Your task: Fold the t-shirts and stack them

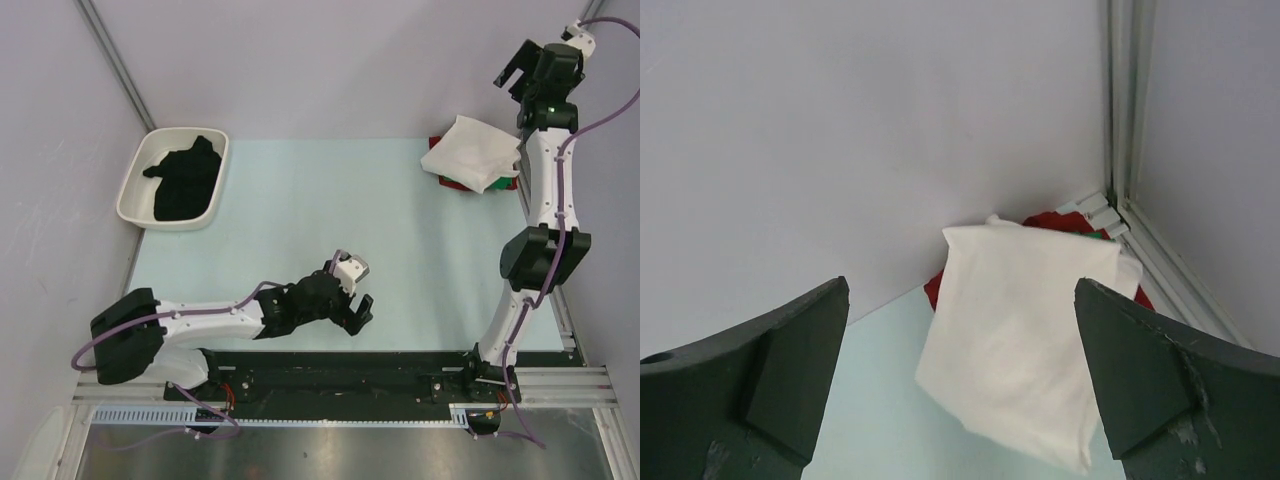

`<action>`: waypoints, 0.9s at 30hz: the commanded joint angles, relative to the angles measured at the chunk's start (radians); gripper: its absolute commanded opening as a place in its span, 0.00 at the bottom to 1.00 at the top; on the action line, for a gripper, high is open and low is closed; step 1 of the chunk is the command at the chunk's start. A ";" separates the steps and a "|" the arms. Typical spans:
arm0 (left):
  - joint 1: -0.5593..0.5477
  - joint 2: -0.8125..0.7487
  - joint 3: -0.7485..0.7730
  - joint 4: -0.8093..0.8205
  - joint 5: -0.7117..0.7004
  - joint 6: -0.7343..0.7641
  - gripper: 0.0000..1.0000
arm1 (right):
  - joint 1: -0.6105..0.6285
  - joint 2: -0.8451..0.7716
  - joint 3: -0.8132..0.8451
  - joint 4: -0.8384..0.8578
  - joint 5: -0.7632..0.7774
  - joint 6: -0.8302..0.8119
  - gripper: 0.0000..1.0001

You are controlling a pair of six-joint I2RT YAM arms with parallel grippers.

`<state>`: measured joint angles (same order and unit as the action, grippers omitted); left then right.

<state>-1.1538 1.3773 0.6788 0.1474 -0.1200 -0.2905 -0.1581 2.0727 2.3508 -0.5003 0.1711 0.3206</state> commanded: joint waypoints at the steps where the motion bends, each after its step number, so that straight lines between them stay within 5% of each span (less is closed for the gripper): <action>1: -0.006 -0.096 0.039 -0.063 -0.024 -0.030 1.00 | -0.037 -0.098 -0.181 -0.026 0.016 0.056 1.00; 4: -0.006 -0.148 0.048 -0.083 -0.053 -0.045 1.00 | 0.012 -0.184 -0.269 -0.029 -0.042 0.009 1.00; 8: -0.004 -0.161 0.128 -0.140 -0.124 -0.047 1.00 | 0.163 -0.344 -0.482 0.054 0.148 -0.109 1.00; 13: 0.020 -0.150 0.212 -0.209 -0.148 -0.041 1.00 | 0.299 -0.560 -0.786 0.171 0.148 -0.057 1.00; 16: 0.069 -0.159 0.242 -0.224 -0.126 -0.073 1.00 | 0.363 -0.597 -0.826 0.082 0.110 -0.017 1.00; 27: 0.258 -0.306 0.238 -0.328 -0.262 -0.182 1.00 | 0.753 -0.743 -1.028 -0.052 0.418 0.067 1.00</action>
<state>-0.9604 1.1675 0.8978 -0.1375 -0.2977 -0.3935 0.4664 1.3857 1.3857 -0.5148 0.4404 0.3603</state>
